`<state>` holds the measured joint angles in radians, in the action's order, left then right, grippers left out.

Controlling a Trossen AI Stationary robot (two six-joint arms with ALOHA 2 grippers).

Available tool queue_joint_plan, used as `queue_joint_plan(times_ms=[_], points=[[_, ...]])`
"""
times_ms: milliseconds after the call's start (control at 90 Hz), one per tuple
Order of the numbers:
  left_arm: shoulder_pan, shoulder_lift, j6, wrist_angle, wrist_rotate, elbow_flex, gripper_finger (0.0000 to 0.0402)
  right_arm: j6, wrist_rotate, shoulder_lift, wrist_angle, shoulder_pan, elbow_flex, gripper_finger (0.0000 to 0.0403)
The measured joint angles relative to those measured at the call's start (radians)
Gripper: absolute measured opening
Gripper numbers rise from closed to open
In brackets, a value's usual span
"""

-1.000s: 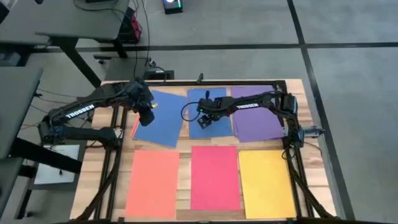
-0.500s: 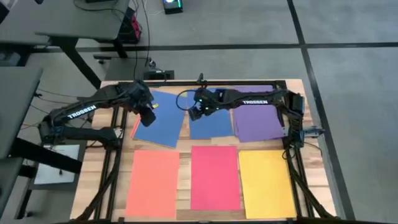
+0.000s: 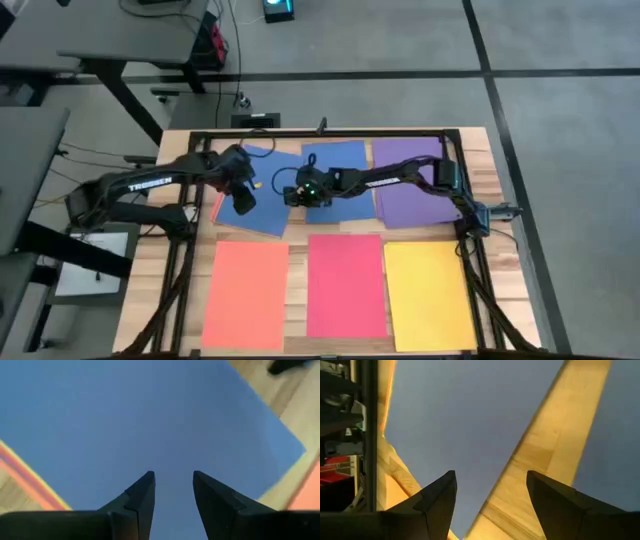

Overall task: Organize paper
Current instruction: Stack the blue paper on the top center blue papers

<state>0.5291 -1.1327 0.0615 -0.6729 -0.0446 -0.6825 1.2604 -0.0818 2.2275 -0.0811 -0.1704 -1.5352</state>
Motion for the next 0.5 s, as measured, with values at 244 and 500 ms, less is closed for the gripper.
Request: queue_joint_plan(times_ms=[244, 500], points=[[-0.002, -0.169, 0.046, 0.088, 0.001, 0.014, 0.0118, 0.026, 0.022, 0.019, 0.008, 0.004, -0.019, 0.0230], [-0.027, -0.318, 0.073, 0.171, -0.138, 0.013, 0.0118, 0.027, 0.059, 0.020, -0.016, -0.003, -0.018, 0.0230]])
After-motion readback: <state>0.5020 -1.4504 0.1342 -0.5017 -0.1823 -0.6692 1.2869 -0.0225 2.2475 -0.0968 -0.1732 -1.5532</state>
